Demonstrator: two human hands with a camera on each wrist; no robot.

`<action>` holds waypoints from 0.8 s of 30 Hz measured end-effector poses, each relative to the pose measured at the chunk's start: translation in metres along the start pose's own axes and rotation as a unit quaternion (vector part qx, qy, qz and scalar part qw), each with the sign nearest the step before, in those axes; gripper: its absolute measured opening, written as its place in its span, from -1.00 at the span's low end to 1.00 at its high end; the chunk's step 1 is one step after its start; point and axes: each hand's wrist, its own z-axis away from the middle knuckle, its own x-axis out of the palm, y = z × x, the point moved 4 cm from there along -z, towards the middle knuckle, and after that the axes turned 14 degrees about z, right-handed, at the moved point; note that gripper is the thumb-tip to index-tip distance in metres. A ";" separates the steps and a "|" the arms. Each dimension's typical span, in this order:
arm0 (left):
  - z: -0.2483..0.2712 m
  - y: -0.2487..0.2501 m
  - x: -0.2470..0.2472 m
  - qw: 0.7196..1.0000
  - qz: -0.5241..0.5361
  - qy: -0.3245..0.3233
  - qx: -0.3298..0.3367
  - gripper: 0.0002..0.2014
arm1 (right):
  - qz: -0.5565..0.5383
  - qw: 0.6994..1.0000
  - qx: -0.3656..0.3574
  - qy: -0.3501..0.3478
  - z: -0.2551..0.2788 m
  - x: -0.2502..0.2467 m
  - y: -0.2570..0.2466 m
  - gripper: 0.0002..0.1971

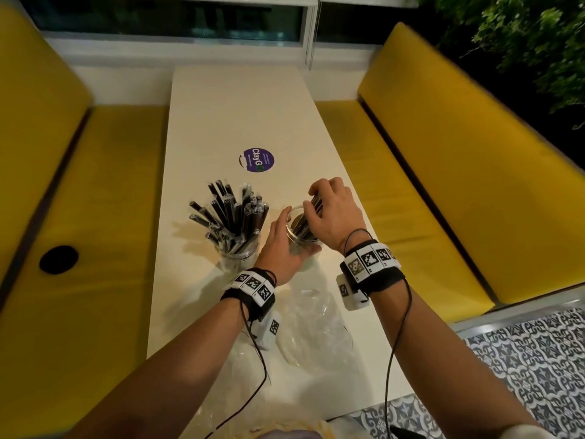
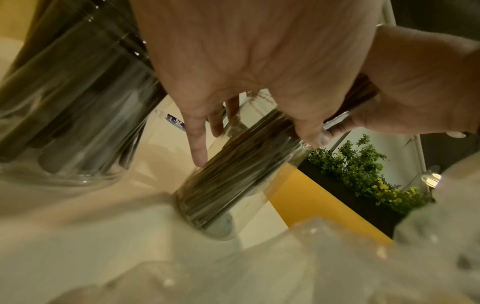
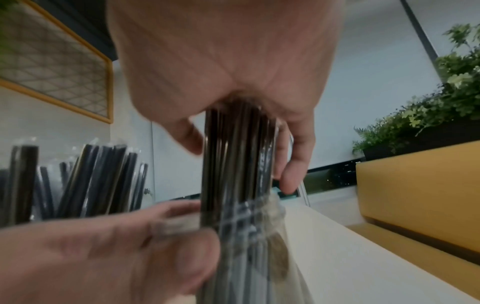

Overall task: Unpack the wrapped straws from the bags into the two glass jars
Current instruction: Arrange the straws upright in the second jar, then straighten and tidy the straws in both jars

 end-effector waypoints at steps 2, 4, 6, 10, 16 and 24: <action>-0.004 0.003 0.001 1.000 0.011 0.007 -0.006 0.10 | -0.003 0.999 -0.009 -0.034 -0.005 -0.001 0.001 -0.70; -0.007 0.006 0.002 1.000 0.018 0.010 -0.014 0.12 | -0.008 1.000 -0.008 -0.027 -0.008 -0.001 0.000 -0.72; -0.008 0.006 0.002 0.999 0.021 0.015 -0.019 0.14 | 0.003 1.000 -0.003 -0.014 -0.008 -0.001 0.000 -0.74; -0.006 0.008 0.002 0.999 0.020 0.008 -0.032 0.25 | 0.013 0.999 0.009 -0.047 -0.009 -0.005 0.000 -0.65; 0.005 0.015 0.005 0.995 -0.034 0.005 -0.094 0.33 | 0.020 0.999 0.017 -0.039 -0.010 -0.022 -0.004 -0.52; 0.024 0.025 -0.003 0.981 -0.161 -0.010 -0.111 -0.28 | -0.006 1.000 -0.005 -0.024 -0.009 -0.015 -0.007 -0.75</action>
